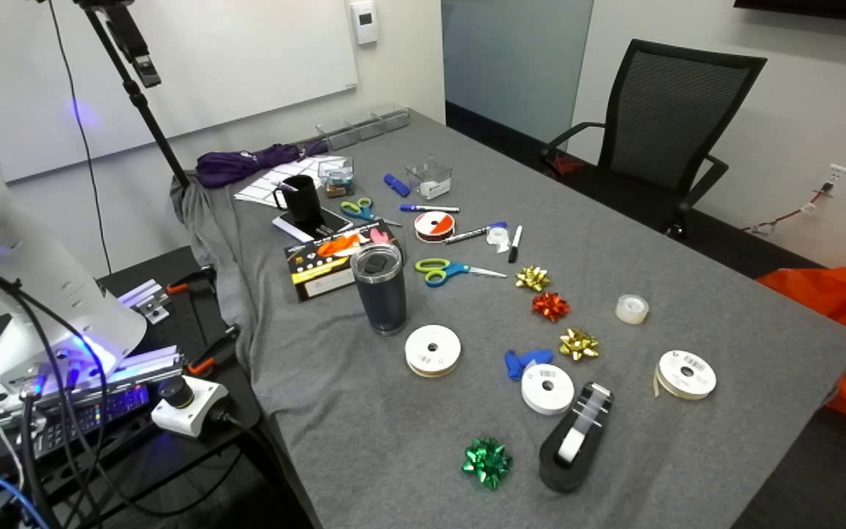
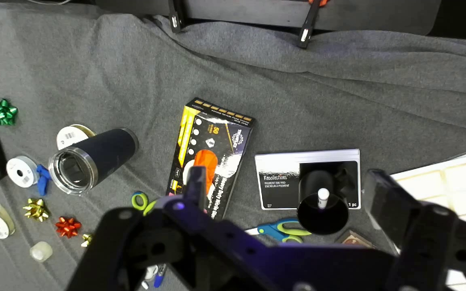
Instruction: Move the black cup forward
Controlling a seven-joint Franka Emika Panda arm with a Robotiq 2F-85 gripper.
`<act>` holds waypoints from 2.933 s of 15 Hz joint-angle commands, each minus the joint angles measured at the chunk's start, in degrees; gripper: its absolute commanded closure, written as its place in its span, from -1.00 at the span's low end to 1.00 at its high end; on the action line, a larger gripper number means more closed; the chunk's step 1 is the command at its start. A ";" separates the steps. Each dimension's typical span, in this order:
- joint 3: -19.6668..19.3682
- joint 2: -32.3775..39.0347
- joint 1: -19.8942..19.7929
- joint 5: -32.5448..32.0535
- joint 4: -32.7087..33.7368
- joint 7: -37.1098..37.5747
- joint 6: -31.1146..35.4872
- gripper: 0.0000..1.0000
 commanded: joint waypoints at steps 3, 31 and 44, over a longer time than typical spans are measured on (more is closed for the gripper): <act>-0.65 0.30 0.90 -0.52 0.11 0.56 -0.09 -1.00; 2.21 21.82 1.95 8.70 -11.42 31.49 40.49 -1.00; 3.02 26.10 1.62 2.83 -12.25 36.13 48.82 -1.00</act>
